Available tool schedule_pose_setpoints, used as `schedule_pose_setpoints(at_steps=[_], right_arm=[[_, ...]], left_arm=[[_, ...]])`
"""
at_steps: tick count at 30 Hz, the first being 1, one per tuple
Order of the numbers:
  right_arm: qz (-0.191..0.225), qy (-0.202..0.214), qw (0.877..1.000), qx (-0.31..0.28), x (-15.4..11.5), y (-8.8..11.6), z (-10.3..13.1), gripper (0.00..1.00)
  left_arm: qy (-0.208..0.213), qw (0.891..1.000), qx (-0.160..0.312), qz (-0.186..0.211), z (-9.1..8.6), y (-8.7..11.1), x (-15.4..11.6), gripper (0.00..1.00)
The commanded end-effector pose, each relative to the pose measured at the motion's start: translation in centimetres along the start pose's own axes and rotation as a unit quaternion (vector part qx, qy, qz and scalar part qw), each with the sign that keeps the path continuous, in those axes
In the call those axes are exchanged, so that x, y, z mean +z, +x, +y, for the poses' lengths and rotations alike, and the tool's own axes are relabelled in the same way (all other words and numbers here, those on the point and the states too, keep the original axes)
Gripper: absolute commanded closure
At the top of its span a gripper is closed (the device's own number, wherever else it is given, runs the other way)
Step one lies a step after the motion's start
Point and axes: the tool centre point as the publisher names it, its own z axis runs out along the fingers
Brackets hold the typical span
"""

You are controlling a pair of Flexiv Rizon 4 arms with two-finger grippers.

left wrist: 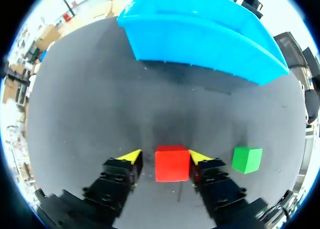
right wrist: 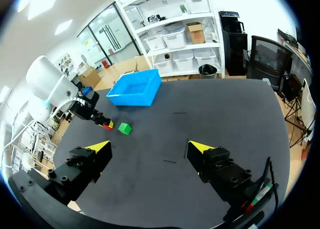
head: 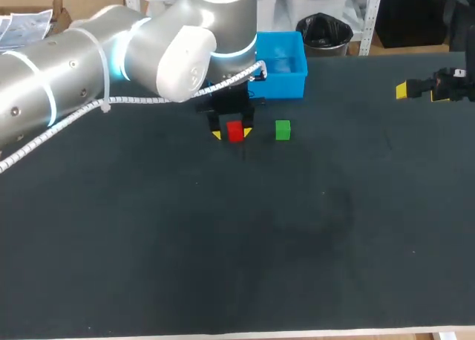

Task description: Use the left arm to pick the red cube and place it into the blue plastic box first, then use the right arm to grasp the green cube and put it into the same blue plastic box after the first action is fully finished.

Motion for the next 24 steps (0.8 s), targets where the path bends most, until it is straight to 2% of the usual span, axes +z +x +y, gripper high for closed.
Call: schedule_pose_setpoints(at_steps=[1, 11, 18, 24], right_arm=[[0.000, 0.000, 1.000, 0.000, 0.0, 0.0, 0.0, 0.00], [0.000, 0.000, 1.000, 0.000, 0.0, 0.0, 0.0, 0.00], [0.000, 0.000, 1.000, 0.000, 0.0, 0.0, 0.0, 0.00], [0.000, 0.000, 1.000, 0.000, 0.0, 0.0, 0.0, 0.00]], left_arm=[[0.008, 1.000, 0.007, -0.003, 0.2, -0.2, -0.5, 1.00], [0.026, 0.999, 0.034, -0.030, 1.5, -0.5, -4.3, 1.00], [0.051, 0.997, 0.029, -0.040, 2.8, -1.6, -7.8, 1.00], [0.083, 0.995, 0.030, -0.055, 3.1, -2.7, -10.9, 1.00]])
